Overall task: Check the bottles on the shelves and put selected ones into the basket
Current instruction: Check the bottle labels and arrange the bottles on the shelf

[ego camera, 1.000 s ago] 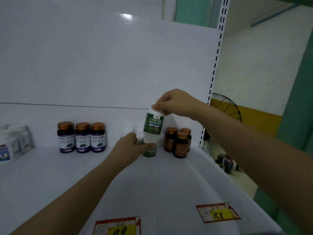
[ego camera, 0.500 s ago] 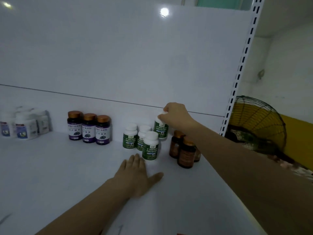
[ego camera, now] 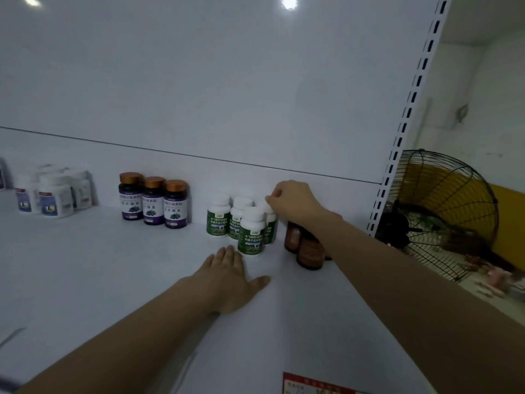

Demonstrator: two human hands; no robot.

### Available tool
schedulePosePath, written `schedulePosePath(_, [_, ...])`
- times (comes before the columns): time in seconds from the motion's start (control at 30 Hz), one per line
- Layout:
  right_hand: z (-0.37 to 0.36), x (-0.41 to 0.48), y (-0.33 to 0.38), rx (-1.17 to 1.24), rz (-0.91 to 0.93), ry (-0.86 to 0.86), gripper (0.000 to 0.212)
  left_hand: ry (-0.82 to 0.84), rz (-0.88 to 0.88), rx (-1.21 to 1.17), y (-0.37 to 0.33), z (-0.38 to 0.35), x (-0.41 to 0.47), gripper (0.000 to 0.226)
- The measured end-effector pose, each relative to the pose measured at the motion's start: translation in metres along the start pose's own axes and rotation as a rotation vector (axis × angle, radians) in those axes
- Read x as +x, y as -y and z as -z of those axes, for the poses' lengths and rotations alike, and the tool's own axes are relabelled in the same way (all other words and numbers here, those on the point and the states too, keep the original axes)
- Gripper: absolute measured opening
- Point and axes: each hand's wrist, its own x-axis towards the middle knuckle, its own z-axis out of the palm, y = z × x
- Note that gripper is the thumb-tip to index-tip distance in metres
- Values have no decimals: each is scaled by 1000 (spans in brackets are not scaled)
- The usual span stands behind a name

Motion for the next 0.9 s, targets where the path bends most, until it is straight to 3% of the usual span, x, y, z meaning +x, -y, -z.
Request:
schedulePosePath(0.17, [40,-4,-9,-100,-6,-21,32,10,53,31,-33,3,0,96])
schedulePosePath(0.37, [43,-26,-37,-387,-97,142,39,-39,148,83,-69,-3,-3,94])
schedulePosePath(0.5, [33,-37,-43,-358,-99,127,47,-110,79,73,-82,-8,-3,93])
schedulePosePath(0.67, [33,-52,-35,-290,-65,166,48,-70,-97,-8,-77,-14,4,86])
schedulePosePath(0.9, [31,-56,-47,-300,-86,163,40,-81,-130,-19,-75,-14,2,89])
